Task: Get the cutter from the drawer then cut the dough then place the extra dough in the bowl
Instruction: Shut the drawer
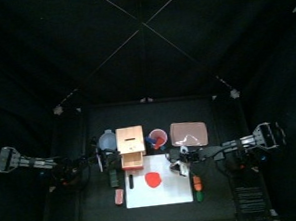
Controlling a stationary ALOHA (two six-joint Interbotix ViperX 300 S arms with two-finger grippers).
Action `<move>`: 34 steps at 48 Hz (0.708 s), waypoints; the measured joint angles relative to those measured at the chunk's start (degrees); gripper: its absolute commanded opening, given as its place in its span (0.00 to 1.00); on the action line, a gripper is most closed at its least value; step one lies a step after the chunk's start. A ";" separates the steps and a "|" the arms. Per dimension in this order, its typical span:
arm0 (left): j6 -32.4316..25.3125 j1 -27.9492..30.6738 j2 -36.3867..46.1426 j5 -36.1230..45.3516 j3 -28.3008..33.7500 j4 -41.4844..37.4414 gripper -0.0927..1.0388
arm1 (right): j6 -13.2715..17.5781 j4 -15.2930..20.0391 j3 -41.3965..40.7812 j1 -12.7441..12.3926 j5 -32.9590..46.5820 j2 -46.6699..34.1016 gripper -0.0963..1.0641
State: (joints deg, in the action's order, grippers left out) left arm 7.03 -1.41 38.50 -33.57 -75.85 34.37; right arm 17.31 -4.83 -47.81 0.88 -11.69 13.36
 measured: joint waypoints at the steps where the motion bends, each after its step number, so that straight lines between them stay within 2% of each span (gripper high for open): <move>1: 0.09 0.62 0.00 0.00 0.18 0.00 0.79 | 0.00 -0.44 0.35 0.00 0.09 0.09 0.74; 12: 0.00 7.21 -0.53 1.23 4.04 0.44 0.77 | -0.18 -3.34 5.36 0.62 4.04 -2.02 0.70; 15: 0.09 9.14 -1.14 3.08 5.19 0.44 0.72 | -0.35 -3.69 7.03 1.14 5.80 -3.87 0.68; 26: 0.26 19.95 -5.62 17.14 11.51 0.88 0.45 | -0.53 -5.36 14.59 2.46 7.91 -12.39 0.55; 34: 0.35 26.98 -8.09 19.69 14.33 1.32 0.44 | -0.62 -6.68 21.71 3.52 8.09 -19.25 0.52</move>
State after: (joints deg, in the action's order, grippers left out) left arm 7.38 25.58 30.41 -13.89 -61.52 35.68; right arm 16.70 -11.51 -26.10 4.39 -3.60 -5.89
